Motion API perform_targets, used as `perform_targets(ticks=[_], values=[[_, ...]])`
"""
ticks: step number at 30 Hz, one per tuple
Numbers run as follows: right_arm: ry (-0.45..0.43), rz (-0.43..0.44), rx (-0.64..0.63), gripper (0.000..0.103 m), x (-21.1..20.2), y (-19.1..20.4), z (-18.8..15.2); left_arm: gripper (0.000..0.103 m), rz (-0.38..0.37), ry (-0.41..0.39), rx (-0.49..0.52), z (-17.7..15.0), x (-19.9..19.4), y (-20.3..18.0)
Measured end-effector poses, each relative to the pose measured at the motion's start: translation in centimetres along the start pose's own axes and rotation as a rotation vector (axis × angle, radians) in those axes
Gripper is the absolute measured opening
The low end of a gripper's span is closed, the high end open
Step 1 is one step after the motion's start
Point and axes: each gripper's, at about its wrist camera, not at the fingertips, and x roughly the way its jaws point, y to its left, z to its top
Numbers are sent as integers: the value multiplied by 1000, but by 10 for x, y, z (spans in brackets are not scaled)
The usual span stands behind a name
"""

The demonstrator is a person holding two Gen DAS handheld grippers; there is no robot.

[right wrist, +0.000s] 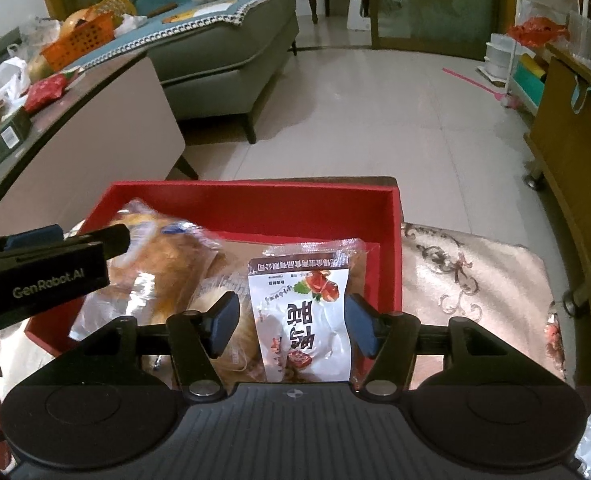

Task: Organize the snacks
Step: 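Lower both snacks into the red box and open both tools, then move both tools back from the red box toward the loose snacks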

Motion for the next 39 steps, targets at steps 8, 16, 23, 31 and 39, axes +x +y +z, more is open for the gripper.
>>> perform_targets(ticks=[8, 16, 23, 31, 39], values=[[-17, -9, -5, 70, -20, 4, -2, 61, -14, -28, 6, -1, -23, 4], [-18, -3, -12, 74, -40, 13, -12, 61, -27, -45, 22, -7, -48, 8], [-25, -9, -9, 75, -57, 16, -23, 61, -29, -47, 39, -15, -63, 13], [-15, -9, -11, 79, -72, 20, -40, 61, -40, -34, 52, -31, -81, 24], [-22, 6, -11, 79, -91, 26, -57, 61, -49, -34, 62, -47, -103, 33]])
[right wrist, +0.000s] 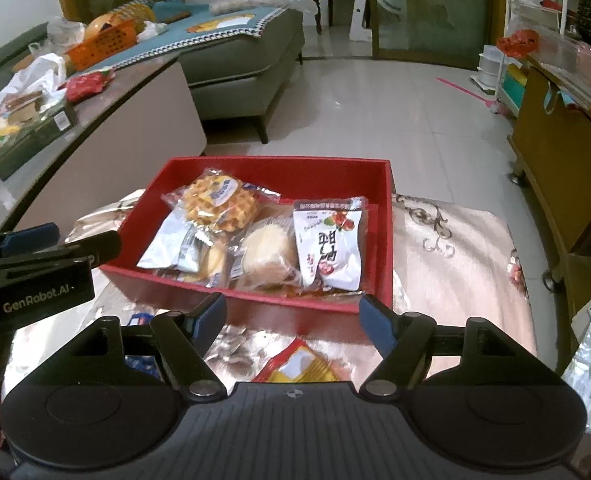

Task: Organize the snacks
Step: 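Move both tools back from the red box toward the loose snacks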

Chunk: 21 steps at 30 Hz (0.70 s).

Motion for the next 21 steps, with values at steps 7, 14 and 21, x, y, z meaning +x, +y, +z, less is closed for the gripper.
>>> perform_targets(ticks=[7, 14, 21], values=[[5, 14, -14, 80, -12, 9, -14, 61, -8, 15, 24, -16, -14, -1], [14, 17, -5, 81, -21, 10, -27, 61, -31, 46, 11, -31, -27, 5], [38, 13, -18, 82, -31, 7, -49, 61, -57, 133, 45, -69, -40, 6]])
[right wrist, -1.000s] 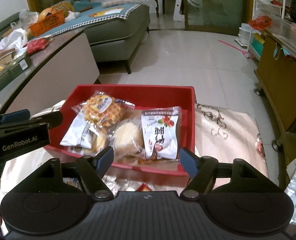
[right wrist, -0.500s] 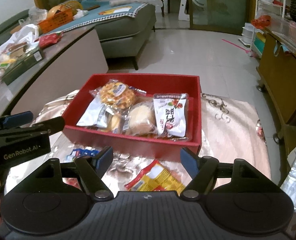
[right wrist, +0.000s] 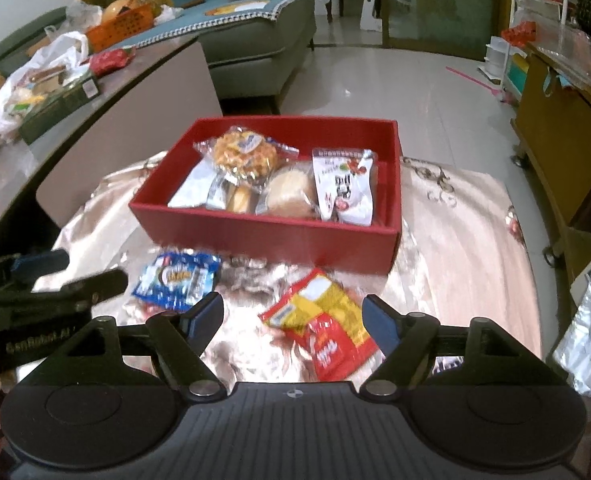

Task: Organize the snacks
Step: 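Move both tools back from the red box toward the loose snacks, then grasp the white-red printed packet with the left tool while the right tool grasps the yellow-red chip bag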

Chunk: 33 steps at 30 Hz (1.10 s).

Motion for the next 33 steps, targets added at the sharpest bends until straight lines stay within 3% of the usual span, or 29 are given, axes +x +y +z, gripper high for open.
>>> perform_targets(ticks=[7, 18, 21, 23, 25, 33], values=[[5, 12, 8, 86, -16, -6, -19, 61, -84, 131, 91, -51, -6, -20], [39, 22, 39, 86, -19, -25, -33, 61, -84, 315, 223, -95, 27, -54], [28, 27, 81, 86, -21, -37, -28, 65, -99, 342, 182, -95, 35, -51], [30, 26, 96, 86, -19, -43, -25, 61, -109, 349, 157, -96, 35, -49], [43, 24, 96, 86, -13, -47, -21, 51, -125, 346, 156, -96, 32, -50], [92, -14, 32, 86, 17, -57, -6, 43, -180, 332, 113, -84, 26, -41]])
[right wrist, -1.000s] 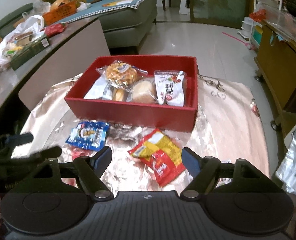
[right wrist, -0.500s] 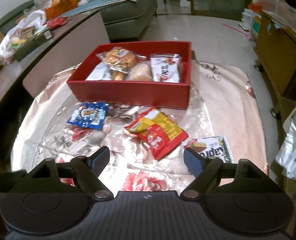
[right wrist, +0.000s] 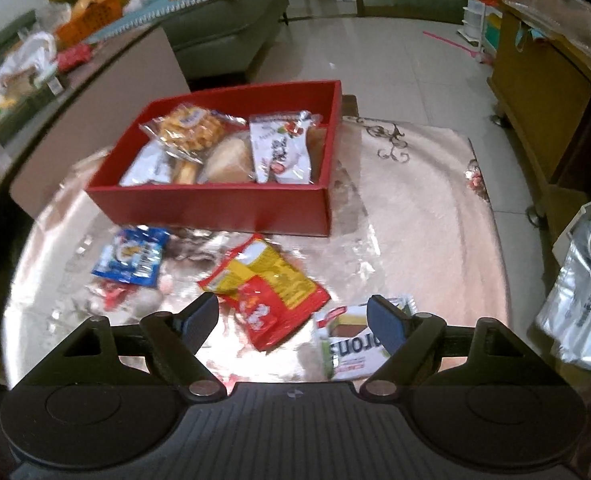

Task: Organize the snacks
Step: 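Grasp the white-red printed packet with the left tool while the right tool grasps the yellow-red chip bag, then lift and carry both packets over the red box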

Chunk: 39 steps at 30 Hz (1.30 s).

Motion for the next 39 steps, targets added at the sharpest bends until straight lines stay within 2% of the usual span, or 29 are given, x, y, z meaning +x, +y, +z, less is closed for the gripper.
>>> perform_targets(ticks=[7, 12, 14, 17, 18, 20, 23, 25, 27, 28, 29, 32, 35, 37, 39], values=[[113, 8, -173, 86, 57, 30, 16, 41, -34, -16, -28, 4, -8, 5], [180, 12, -244, 87, 97, 45, 21, 41, 3, 5, -55, 6, 0, 13], [183, -33, -278, 91, 110, 51, 16, 41, 18, 14, -64, 4, 5, 16], [167, -11, -207, 98, 112, 45, 16, 41, 12, 8, -75, 4, 5, 20], [164, -9, -208, 102, 112, 47, 14, 43, 15, 8, -76, 5, 5, 21], [165, -30, -227, 103, 113, 51, 8, 45, 18, 12, -85, 5, 7, 22], [151, -22, -214, 103, 111, 50, 4, 50, 28, 4, -51, 2, 8, 17], [148, -20, -215, 103, 111, 50, 4, 67, 33, 2, 3, -1, 10, 8], [138, -19, -217, 103, 111, 48, 6, 75, 50, 2, 69, -4, 15, -4], [131, -16, -217, 103, 110, 47, 4, 84, 75, -8, 84, -6, 16, -7], [125, -16, -222, 103, 108, 47, 1, 86, 90, -8, 71, -6, 17, -6], [143, -25, -227, 103, 108, 48, 2, 78, 72, 8, 25, -2, 16, 2], [158, -25, -231, 93, 103, 52, 3, 53, 59, -7, 7, -1, 10, 4], [158, -27, -242, 78, 96, 57, 1, 46, 38, -4, -12, 0, 7, 8], [166, -23, -231, 74, 91, 60, -2, 43, 35, -4, -25, 1, 6, 11]])
